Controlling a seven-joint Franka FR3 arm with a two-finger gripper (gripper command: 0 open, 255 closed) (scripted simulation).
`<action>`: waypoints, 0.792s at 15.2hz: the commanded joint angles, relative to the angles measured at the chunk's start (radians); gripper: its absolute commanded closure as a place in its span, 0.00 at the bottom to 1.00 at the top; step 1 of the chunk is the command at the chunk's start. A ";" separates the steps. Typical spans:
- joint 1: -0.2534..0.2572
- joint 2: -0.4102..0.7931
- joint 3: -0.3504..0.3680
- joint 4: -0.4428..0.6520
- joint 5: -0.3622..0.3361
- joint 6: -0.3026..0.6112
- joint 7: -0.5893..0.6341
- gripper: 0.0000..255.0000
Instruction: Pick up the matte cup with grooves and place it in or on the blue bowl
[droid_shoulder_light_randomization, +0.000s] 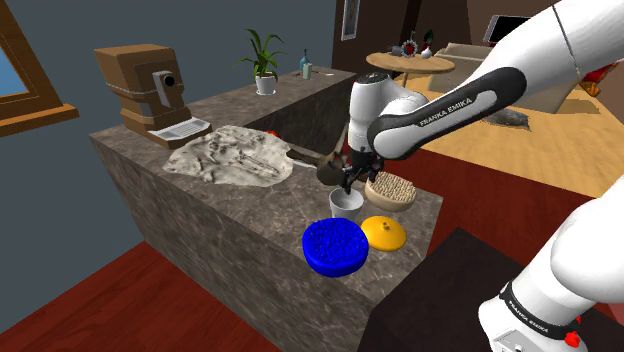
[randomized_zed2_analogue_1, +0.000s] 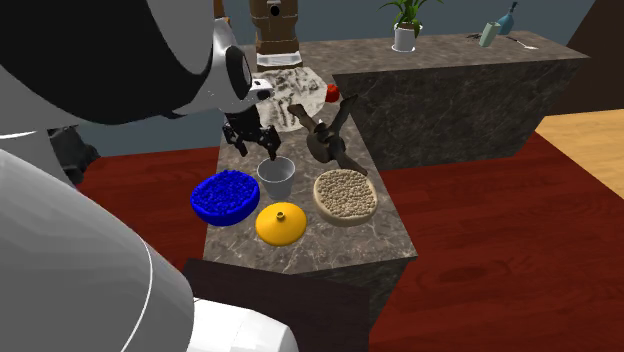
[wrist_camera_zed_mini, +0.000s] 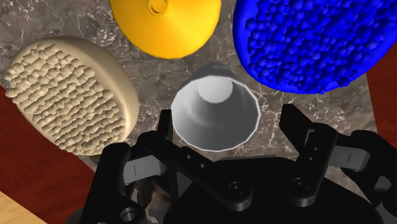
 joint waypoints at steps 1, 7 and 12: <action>0.003 0.085 0.017 0.033 -0.051 0.041 0.068 0.00; 0.038 0.337 0.006 0.180 -0.216 0.105 0.240 0.00; 0.053 0.418 -0.018 0.206 -0.268 0.152 0.283 0.00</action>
